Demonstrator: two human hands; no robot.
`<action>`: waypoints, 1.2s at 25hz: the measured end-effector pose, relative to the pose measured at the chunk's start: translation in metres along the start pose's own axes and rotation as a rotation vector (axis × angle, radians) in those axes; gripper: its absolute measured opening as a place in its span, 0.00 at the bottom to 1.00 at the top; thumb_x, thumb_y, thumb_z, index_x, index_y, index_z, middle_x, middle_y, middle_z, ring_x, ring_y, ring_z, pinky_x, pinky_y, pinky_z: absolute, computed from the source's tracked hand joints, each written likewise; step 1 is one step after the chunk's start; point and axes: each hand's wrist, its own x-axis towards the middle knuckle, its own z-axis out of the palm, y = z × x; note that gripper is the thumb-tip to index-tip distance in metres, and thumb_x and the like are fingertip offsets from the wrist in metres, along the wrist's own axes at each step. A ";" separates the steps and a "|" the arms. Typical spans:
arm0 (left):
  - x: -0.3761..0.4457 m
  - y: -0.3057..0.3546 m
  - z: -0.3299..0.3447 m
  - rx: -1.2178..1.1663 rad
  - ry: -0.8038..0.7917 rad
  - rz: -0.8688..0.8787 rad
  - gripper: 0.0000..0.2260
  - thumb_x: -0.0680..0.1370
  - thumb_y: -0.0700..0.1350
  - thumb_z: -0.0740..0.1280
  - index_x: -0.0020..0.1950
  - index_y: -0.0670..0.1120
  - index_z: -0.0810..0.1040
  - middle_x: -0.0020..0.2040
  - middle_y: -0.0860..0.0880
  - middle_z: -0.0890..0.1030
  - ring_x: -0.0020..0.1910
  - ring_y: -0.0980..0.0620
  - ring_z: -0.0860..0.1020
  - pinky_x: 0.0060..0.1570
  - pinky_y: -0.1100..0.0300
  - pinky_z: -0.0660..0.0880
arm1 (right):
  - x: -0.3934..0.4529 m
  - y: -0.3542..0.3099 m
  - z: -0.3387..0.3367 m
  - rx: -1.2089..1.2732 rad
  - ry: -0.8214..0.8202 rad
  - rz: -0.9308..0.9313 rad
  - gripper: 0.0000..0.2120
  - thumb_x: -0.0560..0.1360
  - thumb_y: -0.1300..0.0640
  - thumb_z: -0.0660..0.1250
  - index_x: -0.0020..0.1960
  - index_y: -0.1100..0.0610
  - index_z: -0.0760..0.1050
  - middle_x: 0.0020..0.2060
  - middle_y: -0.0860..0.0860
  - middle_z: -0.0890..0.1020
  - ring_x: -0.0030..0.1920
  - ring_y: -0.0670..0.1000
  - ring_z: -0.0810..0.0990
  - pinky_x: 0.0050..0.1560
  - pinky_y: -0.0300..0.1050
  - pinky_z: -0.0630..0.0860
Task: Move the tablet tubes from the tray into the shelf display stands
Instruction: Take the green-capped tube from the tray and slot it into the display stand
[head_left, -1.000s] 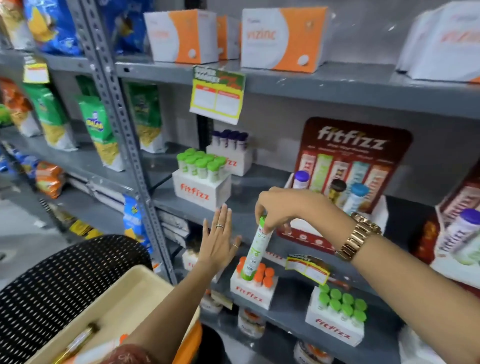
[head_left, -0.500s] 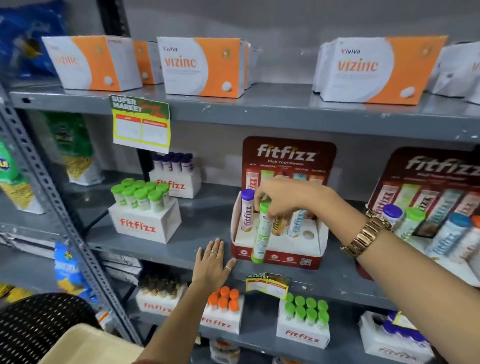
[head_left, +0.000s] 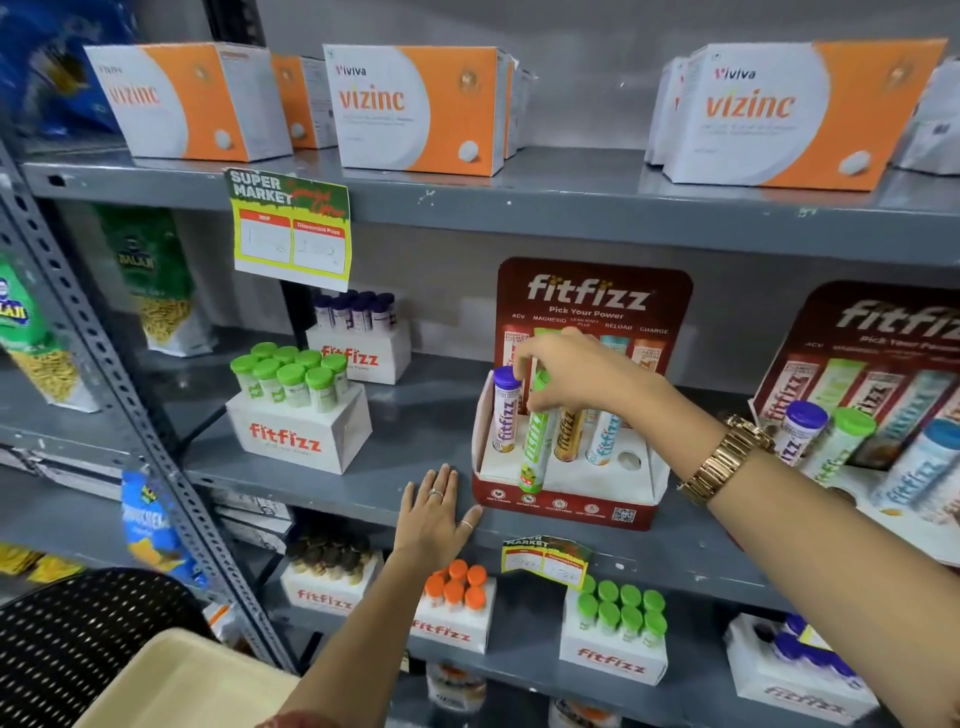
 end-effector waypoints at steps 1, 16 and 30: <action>0.000 0.000 0.000 -0.002 -0.006 -0.005 0.30 0.79 0.61 0.45 0.75 0.46 0.44 0.78 0.47 0.47 0.76 0.48 0.45 0.72 0.51 0.38 | 0.001 0.002 0.001 -0.006 0.029 0.000 0.13 0.67 0.60 0.75 0.50 0.52 0.77 0.44 0.50 0.75 0.42 0.51 0.75 0.28 0.38 0.65; 0.001 0.003 -0.001 -0.005 -0.033 -0.026 0.30 0.79 0.62 0.45 0.75 0.47 0.42 0.78 0.48 0.46 0.76 0.47 0.43 0.71 0.50 0.37 | 0.019 0.011 0.031 0.004 0.232 0.009 0.34 0.67 0.77 0.67 0.66 0.54 0.61 0.40 0.53 0.74 0.34 0.50 0.74 0.24 0.38 0.66; 0.002 0.002 0.000 0.016 -0.048 -0.025 0.31 0.78 0.63 0.44 0.75 0.47 0.42 0.78 0.48 0.45 0.76 0.48 0.43 0.71 0.48 0.35 | 0.026 0.011 0.052 -0.039 0.157 0.063 0.34 0.69 0.69 0.70 0.69 0.55 0.59 0.52 0.60 0.79 0.51 0.61 0.79 0.48 0.55 0.80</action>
